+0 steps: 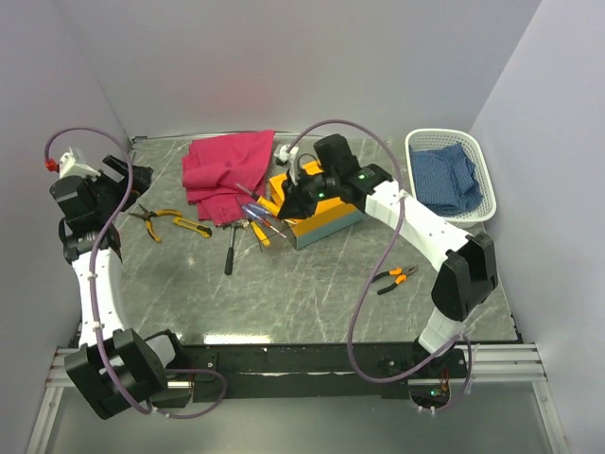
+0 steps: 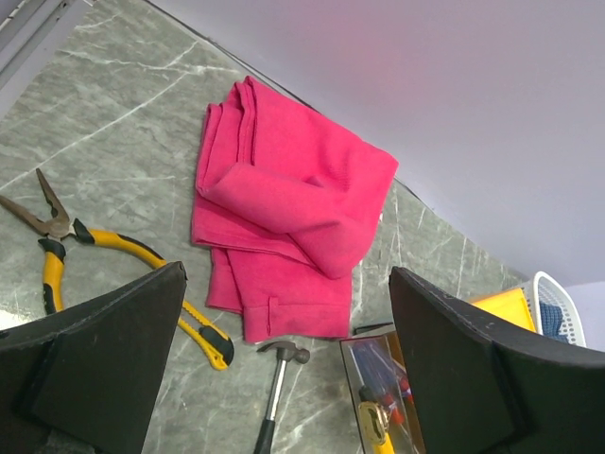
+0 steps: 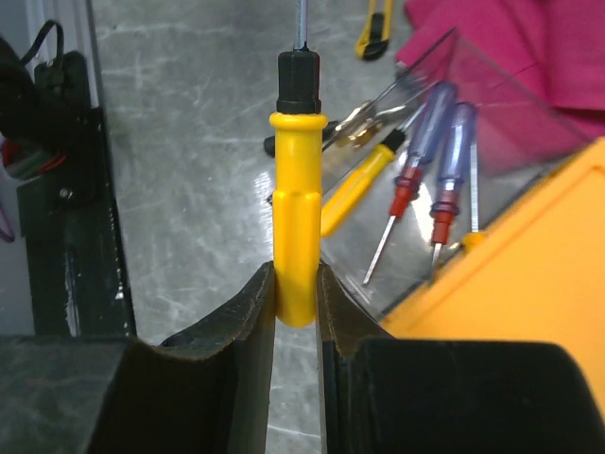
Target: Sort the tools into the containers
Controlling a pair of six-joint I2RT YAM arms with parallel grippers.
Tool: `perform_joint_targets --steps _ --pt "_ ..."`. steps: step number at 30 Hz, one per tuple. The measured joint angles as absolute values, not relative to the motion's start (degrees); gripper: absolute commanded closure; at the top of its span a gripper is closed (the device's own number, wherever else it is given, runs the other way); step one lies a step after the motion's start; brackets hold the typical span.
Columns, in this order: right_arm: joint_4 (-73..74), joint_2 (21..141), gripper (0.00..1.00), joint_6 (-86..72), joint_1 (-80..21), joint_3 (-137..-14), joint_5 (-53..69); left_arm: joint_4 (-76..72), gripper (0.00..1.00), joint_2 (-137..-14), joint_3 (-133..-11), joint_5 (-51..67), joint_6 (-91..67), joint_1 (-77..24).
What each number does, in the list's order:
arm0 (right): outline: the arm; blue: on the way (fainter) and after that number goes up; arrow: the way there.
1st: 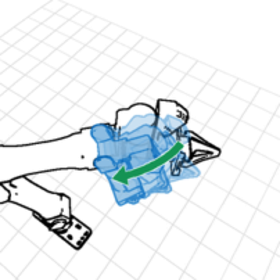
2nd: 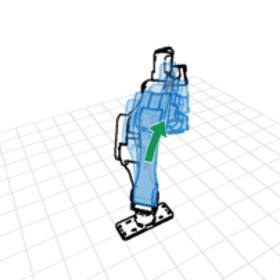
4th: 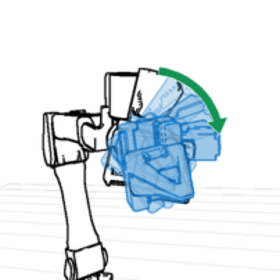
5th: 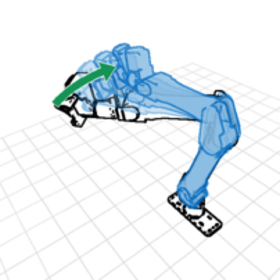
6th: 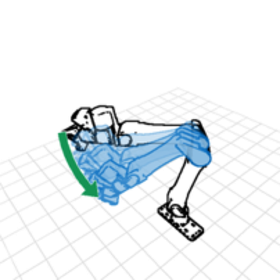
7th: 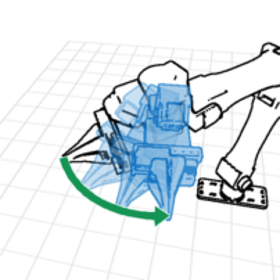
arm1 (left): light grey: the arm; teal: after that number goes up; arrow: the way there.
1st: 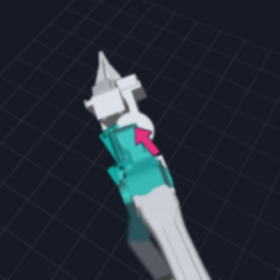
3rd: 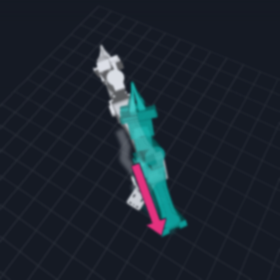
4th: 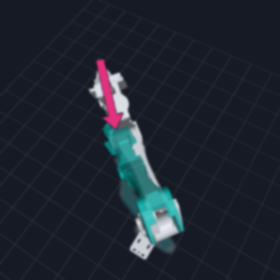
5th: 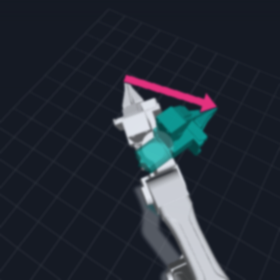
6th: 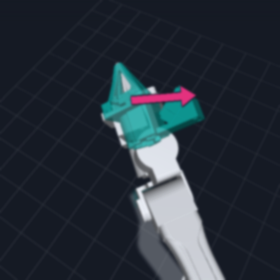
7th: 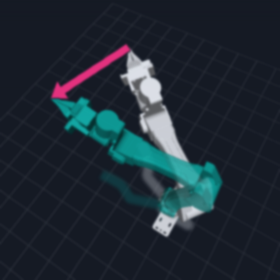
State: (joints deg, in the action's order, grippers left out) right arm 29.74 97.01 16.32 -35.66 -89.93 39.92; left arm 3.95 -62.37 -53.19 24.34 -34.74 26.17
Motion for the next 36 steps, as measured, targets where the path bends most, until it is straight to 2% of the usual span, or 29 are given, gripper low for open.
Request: perform_joint_targets --steps 14,17,18,22,25,26,28,29,31,32,33,35,36 --pt "33.6 107.1 1.00 14.6 -39.1 -92.7 32.7 4.5 0.06 -57.4 -50.5 25.1 -35.1 26.2" --pt "33.4 107.1 0.84 14.0 -39.1 -92.7 31.0 4.6 0.07 -57.0 -48.7 25.8 -36.0 26.2" --pt "33.3 107.1 0.73 14.0 -39.1 -92.7 30.7 4.8 0.07 -57.0 -48.3 26.0 -36.3 26.2" --pt "33.3 107.1 0.58 13.5 -39.1 -92.7 29.4 5.4 0.09 -57.1 -46.0 26.4 -38.5 25.4" --pt "33.5 107.0 0.52 13.1 -39.1 -92.7 28.5 5.4 0.19 -58.1 -44.5 27.2 -40.5 24.1" --pt "33.6 107.0 0.52 12.9 -39.1 -92.7 28.2 5.5 0.28 -58.9 -44.1 27.5 -41.3 23.2" --pt "34.2 106.8 0.52 12.8 -38.9 -93.4 28.1 5.5 0.38 -60.8 -43.8 27.8 -42.1 21.2" --pt "34.5 106.8 0.53 12.7 -38.9 -94.0 28.1 5.4 0.54 -61.7 -43.8 28.0 -42.4 20.2" --pt "34.0 106.4 0.60 11.6 -38.5 -95.1 28.0 5.3 0.78 -64.3 -43.8 28.4 -42.5 16.3" --pt "33.5 105.8 0.65 10.9 -38.0 -95.3 28.0 5.1 0.97 -65.5 -43.8 28.8 -42.4 14.1" --pt "33.0 105.1 0.77 10.0 -37.4 -95.3 27.9 4.9 0.99 -66.7 -43.7 29.0 -42.3 12.0" --pt "31.6 103.8 0.97 8.5 -35.6 -95.3 27.4 4.2 0.99 -68.8 -43.7 29.3 -42.0 8.1" --pt "30.6 103.2 1.00 7.9 -34.5 -95.3 26.8 3.8 0.99 -70.1 -43.7 29.3 -41.6 6.1"
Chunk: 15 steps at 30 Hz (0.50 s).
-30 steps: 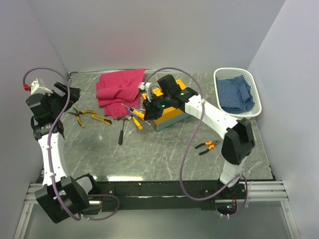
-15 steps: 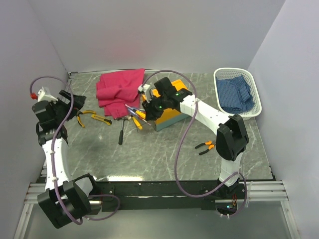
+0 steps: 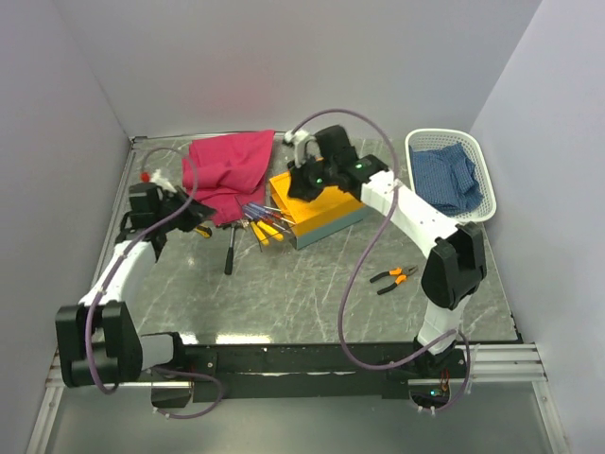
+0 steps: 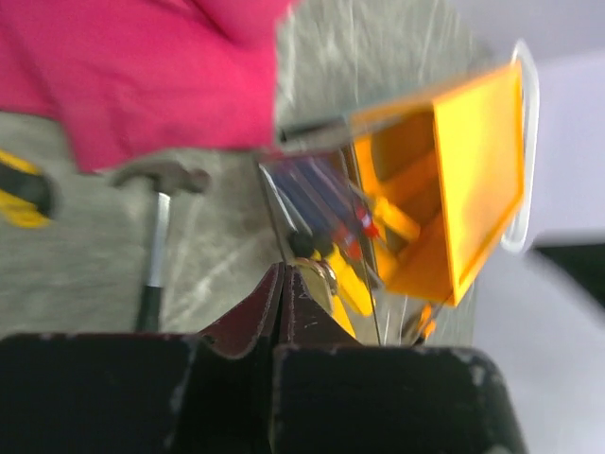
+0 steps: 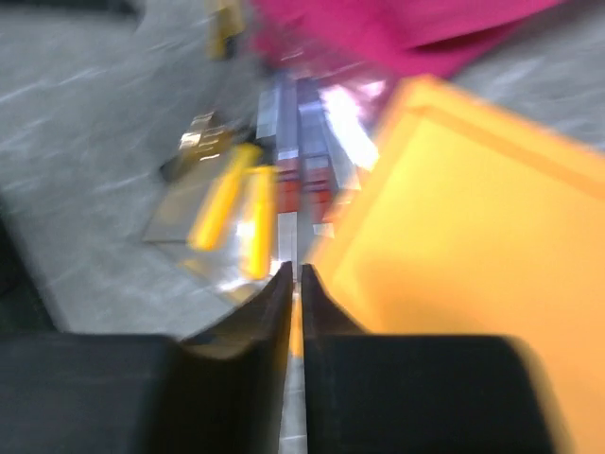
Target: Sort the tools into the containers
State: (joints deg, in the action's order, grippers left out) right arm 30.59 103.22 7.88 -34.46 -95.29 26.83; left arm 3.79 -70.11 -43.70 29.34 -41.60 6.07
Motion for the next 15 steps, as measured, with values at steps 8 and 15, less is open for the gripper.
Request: perform_joint_targets --steps 8,15 --pt "24.0 103.4 1.00 5.8 -23.6 -95.3 14.6 0.6 0.99 -77.8 -44.8 30.2 -41.0 -4.0" --pt "22.3 107.6 1.00 8.1 -18.3 -95.2 9.0 0.2 0.99 -81.3 -49.6 30.1 -39.2 -8.1"
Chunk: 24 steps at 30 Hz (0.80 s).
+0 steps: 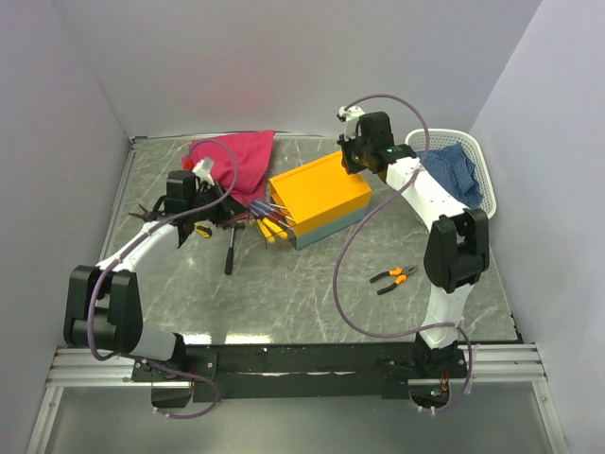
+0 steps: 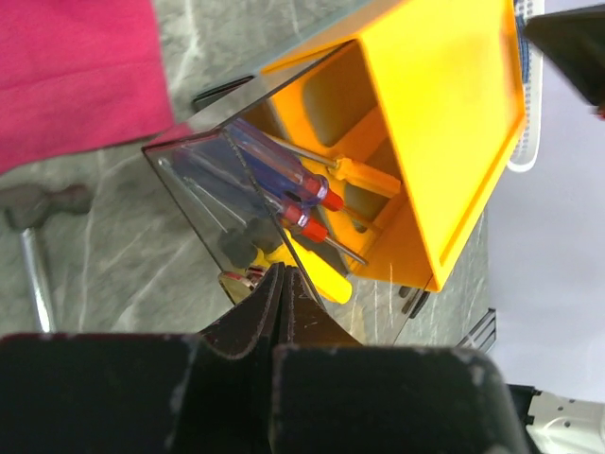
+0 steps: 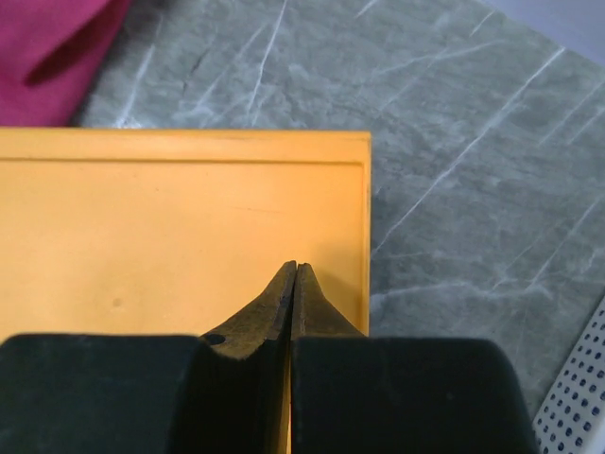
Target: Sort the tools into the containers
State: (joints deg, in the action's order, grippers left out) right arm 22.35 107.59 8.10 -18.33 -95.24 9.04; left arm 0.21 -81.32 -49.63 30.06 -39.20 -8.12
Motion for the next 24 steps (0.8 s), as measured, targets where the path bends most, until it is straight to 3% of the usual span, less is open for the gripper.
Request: perform_joint_targets --steps 24 --pt "18.2 109.1 1.00 10.6 -19.6 -91.4 14.5 0.3 0.99 -95.5 -63.9 29.5 -34.3 -17.0"
